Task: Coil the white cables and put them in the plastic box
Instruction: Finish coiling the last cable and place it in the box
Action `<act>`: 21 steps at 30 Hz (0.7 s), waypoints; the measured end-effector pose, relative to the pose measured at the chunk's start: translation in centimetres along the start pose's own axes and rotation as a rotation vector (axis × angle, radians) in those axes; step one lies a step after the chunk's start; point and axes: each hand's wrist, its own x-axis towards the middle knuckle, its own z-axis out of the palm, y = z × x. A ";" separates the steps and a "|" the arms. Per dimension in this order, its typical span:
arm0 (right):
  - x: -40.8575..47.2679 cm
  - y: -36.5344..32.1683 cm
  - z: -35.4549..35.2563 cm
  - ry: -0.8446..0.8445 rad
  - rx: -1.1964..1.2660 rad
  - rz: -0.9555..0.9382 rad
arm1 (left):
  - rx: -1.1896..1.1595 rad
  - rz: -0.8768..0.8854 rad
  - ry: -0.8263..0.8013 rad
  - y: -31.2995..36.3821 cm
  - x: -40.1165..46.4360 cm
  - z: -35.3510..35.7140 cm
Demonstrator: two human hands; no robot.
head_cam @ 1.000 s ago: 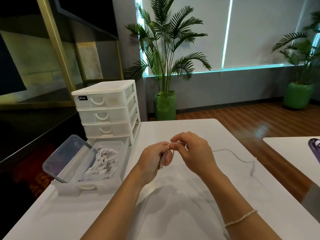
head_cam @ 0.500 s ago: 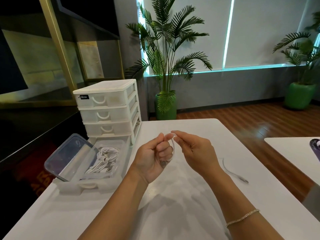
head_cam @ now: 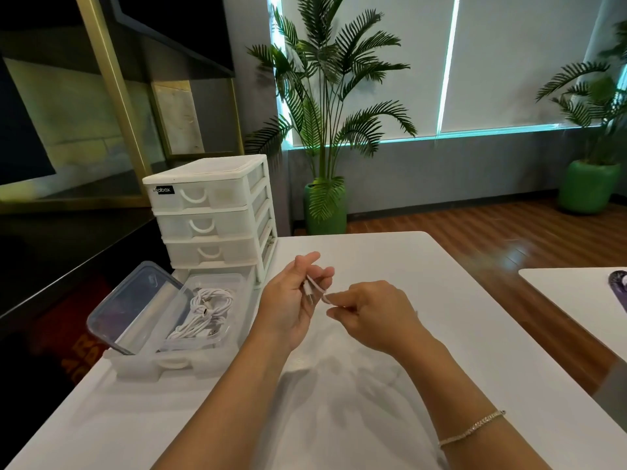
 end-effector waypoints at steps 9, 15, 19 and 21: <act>-0.2 -0.3 -1.1 0.062 0.006 0.021 | 0.913 0.308 0.003 -1.0 0.1 -0.2; -0.2 -0.1 -2.1 0.135 0.003 0.068 | 0.977 0.170 -0.170 -0.9 0.1 -0.2; -0.2 0.2 -2.2 0.141 0.060 0.077 | 0.905 0.036 -0.330 -0.8 -0.5 -0.3; -0.1 0.3 -2.1 0.147 0.103 0.087 | 0.842 -0.016 -0.364 -0.5 -0.7 -0.3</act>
